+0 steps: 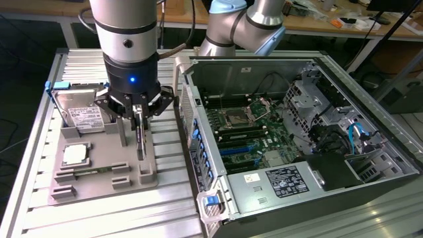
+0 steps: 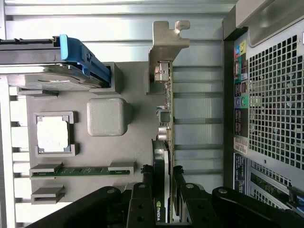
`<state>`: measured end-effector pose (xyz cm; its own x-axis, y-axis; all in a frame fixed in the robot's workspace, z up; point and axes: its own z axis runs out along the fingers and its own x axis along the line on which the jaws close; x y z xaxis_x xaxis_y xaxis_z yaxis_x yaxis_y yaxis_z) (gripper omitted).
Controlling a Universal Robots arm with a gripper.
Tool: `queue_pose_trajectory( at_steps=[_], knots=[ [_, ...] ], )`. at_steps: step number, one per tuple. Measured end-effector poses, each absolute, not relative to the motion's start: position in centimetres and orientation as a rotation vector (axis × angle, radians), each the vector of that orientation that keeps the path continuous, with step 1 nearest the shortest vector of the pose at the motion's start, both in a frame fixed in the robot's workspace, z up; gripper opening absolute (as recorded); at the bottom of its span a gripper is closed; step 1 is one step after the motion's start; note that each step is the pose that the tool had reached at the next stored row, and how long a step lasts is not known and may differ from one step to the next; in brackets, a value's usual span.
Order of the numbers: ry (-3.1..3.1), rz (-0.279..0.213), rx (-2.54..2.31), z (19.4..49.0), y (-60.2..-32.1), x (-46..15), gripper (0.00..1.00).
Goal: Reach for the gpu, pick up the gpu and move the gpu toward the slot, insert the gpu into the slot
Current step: 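Pick up the gpu and move the gpu toward the slot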
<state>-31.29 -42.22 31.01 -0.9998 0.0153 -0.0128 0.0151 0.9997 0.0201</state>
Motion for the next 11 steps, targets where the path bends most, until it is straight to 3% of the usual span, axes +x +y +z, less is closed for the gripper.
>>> queue_pose_trajectory(
  at_steps=[11],
  knots=[
    [3.128,0.031,0.024,33.8,-42.2,-31.3,0.27]
  ],
)
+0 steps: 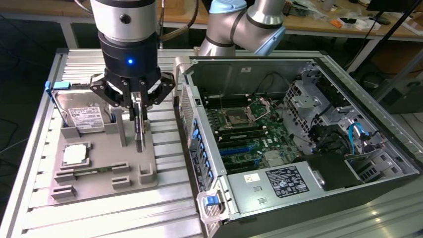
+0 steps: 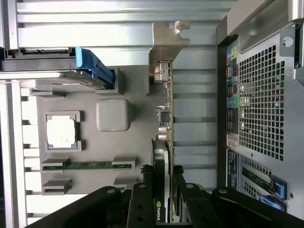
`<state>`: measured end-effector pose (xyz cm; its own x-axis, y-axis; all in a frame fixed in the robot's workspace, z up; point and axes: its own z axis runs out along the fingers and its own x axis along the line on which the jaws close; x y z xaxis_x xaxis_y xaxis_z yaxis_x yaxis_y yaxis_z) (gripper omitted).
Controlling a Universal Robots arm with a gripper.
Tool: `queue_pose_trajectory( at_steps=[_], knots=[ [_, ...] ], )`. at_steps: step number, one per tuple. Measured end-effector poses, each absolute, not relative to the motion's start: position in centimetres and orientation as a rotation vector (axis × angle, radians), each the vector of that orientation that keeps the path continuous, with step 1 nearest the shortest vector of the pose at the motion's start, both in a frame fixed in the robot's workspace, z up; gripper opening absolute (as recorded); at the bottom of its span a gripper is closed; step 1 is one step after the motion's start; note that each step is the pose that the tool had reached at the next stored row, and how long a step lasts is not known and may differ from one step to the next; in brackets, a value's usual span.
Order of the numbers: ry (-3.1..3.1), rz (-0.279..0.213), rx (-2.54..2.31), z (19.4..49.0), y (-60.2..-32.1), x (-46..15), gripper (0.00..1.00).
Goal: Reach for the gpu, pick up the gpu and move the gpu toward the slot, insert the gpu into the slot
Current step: 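Pick up the gpu and move the gpu toward the slot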
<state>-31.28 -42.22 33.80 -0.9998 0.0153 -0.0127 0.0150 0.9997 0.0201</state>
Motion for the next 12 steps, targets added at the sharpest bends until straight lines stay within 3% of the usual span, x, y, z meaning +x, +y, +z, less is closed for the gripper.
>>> queue_pose_trajectory(
  at_steps=[12],
  knots=[
    [3.129,0.031,0.024,36.5,-42.2,-31.3,0.27]
  ],
)
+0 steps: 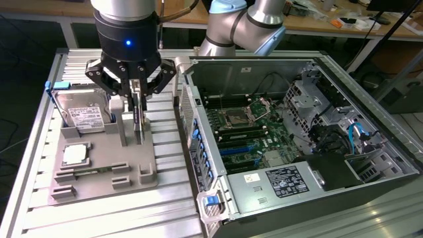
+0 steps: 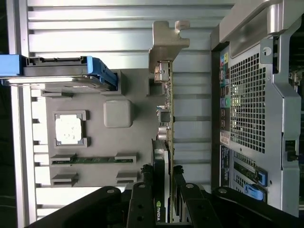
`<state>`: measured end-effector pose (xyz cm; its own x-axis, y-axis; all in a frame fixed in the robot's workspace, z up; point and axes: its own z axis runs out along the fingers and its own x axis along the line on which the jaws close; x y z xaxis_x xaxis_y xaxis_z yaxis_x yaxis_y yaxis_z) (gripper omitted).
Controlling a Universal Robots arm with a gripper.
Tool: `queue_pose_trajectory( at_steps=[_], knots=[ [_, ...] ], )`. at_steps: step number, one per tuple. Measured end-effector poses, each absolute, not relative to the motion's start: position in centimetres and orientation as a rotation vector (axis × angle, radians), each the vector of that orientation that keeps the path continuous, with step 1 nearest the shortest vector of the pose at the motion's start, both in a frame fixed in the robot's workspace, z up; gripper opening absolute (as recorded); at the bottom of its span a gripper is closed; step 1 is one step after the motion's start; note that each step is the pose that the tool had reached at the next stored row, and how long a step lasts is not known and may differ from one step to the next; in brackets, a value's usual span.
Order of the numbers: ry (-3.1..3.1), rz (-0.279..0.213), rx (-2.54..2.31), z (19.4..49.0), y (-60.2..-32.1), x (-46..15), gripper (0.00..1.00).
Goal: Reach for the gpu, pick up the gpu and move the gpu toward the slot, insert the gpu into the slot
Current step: 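Pick up the gpu and move the gpu toward the slot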
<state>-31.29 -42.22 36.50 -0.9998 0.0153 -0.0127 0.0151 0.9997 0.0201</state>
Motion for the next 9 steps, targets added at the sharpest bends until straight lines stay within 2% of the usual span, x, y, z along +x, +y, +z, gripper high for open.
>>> queue_pose_trajectory(
  at_steps=[9],
  knots=[
    [3.129,0.031,0.024,38.8,-42.2,-31.3,0.27]
  ],
)
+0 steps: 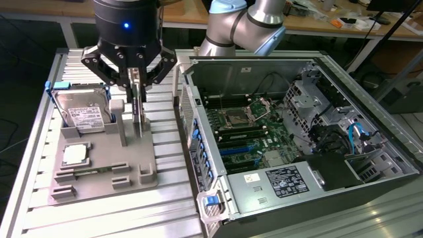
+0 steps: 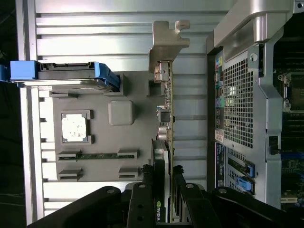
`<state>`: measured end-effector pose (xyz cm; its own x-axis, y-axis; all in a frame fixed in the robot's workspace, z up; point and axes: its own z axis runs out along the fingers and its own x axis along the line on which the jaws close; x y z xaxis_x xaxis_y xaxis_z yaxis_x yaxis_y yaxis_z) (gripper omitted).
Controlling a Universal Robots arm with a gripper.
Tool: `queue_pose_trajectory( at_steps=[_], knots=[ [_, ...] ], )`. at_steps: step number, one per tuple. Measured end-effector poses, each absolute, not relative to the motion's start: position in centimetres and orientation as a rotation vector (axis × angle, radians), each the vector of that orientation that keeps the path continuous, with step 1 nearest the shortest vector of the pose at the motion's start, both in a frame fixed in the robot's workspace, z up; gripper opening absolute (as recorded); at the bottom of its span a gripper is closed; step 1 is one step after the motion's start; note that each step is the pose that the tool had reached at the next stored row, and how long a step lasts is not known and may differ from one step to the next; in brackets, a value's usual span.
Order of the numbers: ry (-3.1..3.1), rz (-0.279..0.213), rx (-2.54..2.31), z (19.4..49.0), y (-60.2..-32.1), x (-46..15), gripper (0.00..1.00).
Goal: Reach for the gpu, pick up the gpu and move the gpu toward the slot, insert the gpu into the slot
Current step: 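Pick up the gpu and move the gpu toward the slot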
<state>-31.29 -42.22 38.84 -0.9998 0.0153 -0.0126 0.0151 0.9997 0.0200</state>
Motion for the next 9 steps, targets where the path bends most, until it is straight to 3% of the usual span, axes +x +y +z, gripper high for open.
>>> queue_pose_trajectory(
  at_steps=[9],
  knots=[
    [3.128,0.031,0.024,41.3,-42.2,-31.3,0.27]
  ],
)
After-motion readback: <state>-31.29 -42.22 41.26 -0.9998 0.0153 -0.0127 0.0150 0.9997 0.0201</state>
